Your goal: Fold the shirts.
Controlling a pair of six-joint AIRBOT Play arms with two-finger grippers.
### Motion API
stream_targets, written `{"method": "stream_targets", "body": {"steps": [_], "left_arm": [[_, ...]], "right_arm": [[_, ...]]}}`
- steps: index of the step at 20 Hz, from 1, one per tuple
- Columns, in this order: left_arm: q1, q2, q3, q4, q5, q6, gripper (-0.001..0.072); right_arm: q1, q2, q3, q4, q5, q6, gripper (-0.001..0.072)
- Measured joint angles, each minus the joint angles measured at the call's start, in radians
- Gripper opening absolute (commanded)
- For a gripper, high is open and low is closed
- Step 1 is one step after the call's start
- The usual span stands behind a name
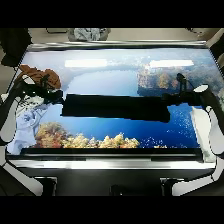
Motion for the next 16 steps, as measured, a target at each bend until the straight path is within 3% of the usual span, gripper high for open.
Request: {"method": "stream_targets", "body": {"steps": [1, 2, 5, 11, 16], "left_arm": [[0.0, -0.013, 0.01, 0.0, 0.002, -0.003, 0.0556], [0.0, -0.02, 0.022, -0.004, 0.003, -0.007, 0.0556], [0.011, -0.017, 0.085, -0.011, -0.01, -0.003, 0.0556], [0.02, 0.096, 0.176, -0.016, -0.03, 0.0, 0.0553], [-0.02, 0.198, 0.19, -0.016, -0.066, 0.0, 0.0553]], "right_arm": [[0.001, -0.006, 0.008, -0.004, -0.002, -0.001, 0.0501], [-0.003, -0.006, 0.017, -0.007, 0.001, -0.012, 0.0674], [-0.048, 0.025, 0.056, -0.052, 0.049, -0.05, 0.0701], [-0.199, 0.035, 0.092, -0.254, 0.209, -0.014, 0.0709], [-0.24, -0.081, 0.095, -0.169, 0.324, -0.007, 0.0709]]}}
